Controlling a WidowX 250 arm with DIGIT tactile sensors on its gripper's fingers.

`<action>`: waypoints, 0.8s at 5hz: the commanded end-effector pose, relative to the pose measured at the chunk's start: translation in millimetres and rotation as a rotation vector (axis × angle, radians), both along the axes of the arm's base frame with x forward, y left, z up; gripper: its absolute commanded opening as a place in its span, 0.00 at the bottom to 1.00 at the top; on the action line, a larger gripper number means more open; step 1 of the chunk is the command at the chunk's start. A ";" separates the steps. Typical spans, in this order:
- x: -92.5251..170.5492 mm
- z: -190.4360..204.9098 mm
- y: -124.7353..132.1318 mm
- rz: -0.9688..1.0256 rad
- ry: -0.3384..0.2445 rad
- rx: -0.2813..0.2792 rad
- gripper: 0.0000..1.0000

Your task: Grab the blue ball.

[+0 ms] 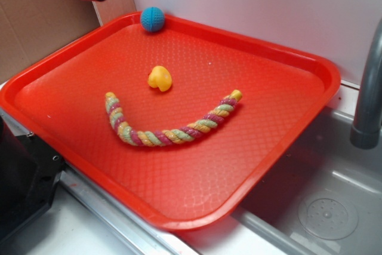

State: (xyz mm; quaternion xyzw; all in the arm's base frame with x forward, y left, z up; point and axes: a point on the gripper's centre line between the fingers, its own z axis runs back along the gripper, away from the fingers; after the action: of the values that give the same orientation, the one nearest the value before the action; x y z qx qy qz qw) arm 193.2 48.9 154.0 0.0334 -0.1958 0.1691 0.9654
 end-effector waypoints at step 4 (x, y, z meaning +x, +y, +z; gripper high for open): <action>117.5 -74.3 71.9 -0.029 -0.108 0.085 1.00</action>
State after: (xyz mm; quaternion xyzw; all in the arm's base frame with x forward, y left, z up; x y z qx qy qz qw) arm 302.5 106.5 58.1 0.0515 -0.2240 0.1384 0.9633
